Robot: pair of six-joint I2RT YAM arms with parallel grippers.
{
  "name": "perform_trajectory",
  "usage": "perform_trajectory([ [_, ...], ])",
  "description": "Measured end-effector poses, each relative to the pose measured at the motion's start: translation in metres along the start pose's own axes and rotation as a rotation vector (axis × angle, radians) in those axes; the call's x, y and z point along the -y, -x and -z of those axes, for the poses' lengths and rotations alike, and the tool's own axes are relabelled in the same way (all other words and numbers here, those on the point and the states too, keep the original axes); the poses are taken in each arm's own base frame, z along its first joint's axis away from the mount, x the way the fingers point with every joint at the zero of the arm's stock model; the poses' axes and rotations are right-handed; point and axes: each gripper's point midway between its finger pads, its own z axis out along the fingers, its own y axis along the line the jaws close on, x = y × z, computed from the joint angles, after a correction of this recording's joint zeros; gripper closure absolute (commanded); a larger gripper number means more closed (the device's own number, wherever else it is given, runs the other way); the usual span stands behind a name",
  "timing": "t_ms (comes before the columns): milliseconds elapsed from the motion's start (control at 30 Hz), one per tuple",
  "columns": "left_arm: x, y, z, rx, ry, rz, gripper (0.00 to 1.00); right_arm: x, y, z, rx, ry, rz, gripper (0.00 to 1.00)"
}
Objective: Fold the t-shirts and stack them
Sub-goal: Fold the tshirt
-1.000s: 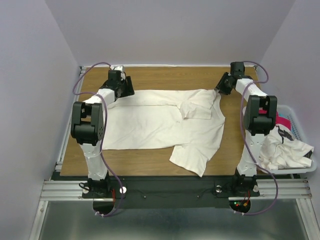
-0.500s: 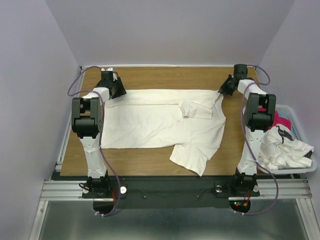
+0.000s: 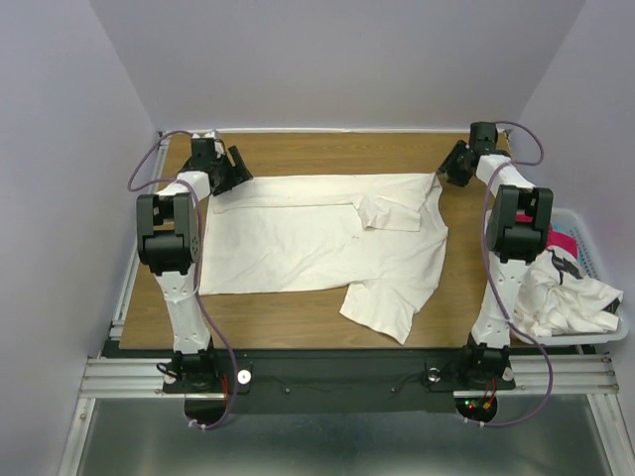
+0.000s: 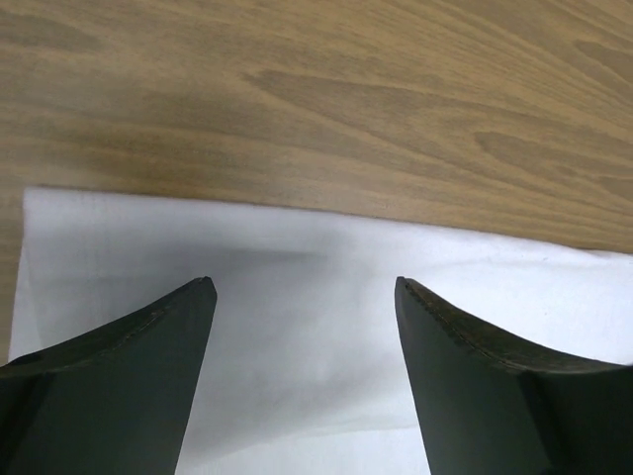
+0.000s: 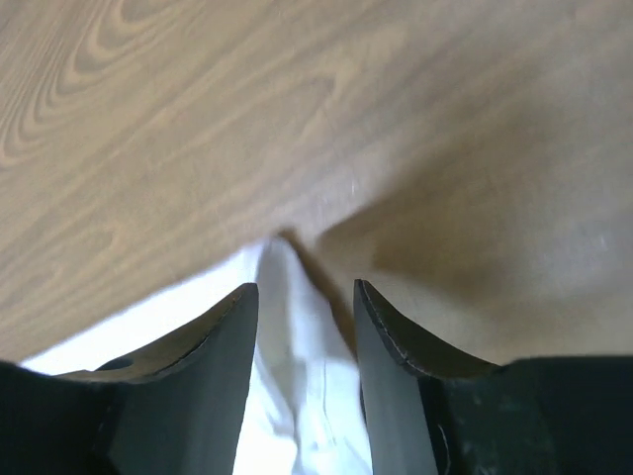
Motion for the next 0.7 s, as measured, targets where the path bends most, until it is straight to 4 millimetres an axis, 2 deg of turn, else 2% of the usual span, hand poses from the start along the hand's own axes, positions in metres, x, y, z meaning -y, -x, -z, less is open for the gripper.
perform_trajectory([
  [100, 0.005, -0.005, 0.021, -0.008, 0.005, 0.011, 0.17, -0.003, -0.010, 0.027, -0.007, 0.003, 0.014, 0.53],
  [167, 0.017, -0.003, 0.044, 0.008, 0.001, 0.009, 0.21, -0.012, -0.018, 0.049, -0.011, 0.018, 0.028, 0.56],
  [200, 0.023, 0.000, 0.052, 0.019, -0.004, 0.002, 0.24, -0.025, -0.020, 0.067, 0.001, 0.047, 0.045, 0.59],
  [300, 0.080, 0.011, 0.088, 0.088, -0.096, -0.061, 0.25, -0.055, -0.028, 0.100, 0.022, 0.127, 0.076, 0.62],
  [367, 0.123, 0.007, 0.104, 0.111, -0.176, -0.111, 0.25, -0.071, -0.044, 0.114, 0.001, 0.181, 0.093, 0.63],
  [400, 0.148, -0.003, 0.112, 0.111, -0.228, -0.143, 0.25, -0.078, -0.053, 0.117, -0.014, 0.201, 0.103, 0.63],
  [467, 0.174, -0.026, 0.118, 0.084, -0.285, -0.182, 0.25, -0.089, -0.074, 0.119, -0.058, 0.231, 0.125, 0.64],
  [500, 0.184, -0.045, 0.118, 0.055, -0.310, -0.203, 0.25, -0.095, -0.087, 0.117, -0.082, 0.245, 0.141, 0.64],
  [567, 0.180, -0.081, 0.113, -0.018, -0.309, -0.220, 0.25, -0.108, -0.115, 0.113, -0.137, 0.271, 0.175, 0.64],
  [633, 0.154, -0.113, 0.105, -0.092, -0.253, -0.214, 0.25, -0.120, -0.138, 0.109, -0.175, 0.298, 0.203, 0.64],
  [700, 0.122, -0.134, 0.100, -0.143, -0.180, -0.198, 0.25, -0.131, -0.158, 0.105, -0.202, 0.329, 0.223, 0.64],
])
